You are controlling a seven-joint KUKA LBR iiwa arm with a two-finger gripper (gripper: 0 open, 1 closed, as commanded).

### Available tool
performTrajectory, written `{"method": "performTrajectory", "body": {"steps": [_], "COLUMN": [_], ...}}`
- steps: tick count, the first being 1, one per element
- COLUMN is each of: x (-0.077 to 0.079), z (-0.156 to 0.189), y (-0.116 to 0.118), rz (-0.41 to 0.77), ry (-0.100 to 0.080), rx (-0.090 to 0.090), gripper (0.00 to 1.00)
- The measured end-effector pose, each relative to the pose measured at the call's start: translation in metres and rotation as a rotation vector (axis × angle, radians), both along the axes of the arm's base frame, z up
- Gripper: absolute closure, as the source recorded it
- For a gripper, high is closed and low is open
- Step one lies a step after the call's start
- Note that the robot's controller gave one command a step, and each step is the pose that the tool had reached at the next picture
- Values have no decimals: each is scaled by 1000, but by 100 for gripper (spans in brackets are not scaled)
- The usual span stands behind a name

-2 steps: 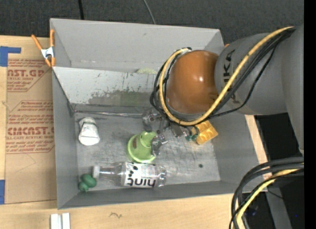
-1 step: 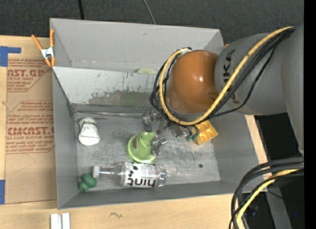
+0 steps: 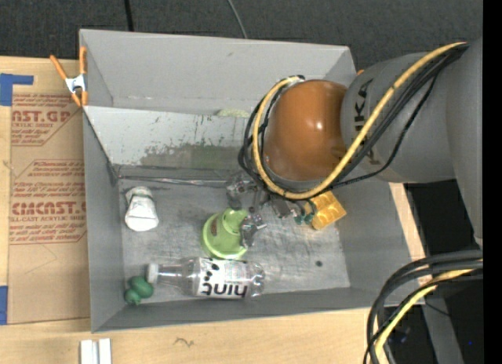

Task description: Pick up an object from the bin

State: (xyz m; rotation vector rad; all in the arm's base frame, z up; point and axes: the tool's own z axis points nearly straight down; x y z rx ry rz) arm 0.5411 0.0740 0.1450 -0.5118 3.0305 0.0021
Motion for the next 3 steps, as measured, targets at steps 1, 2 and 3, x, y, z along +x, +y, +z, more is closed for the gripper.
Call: {"method": "performTrajectory", "body": {"steps": [1,2,3], "x": [0,0,0], "z": [0,0,0], "y": [0,0,0], "rz": [0,0,0], "ry": [0,0,0], "rx": [0,0,0], "gripper": [100,100,100]}}
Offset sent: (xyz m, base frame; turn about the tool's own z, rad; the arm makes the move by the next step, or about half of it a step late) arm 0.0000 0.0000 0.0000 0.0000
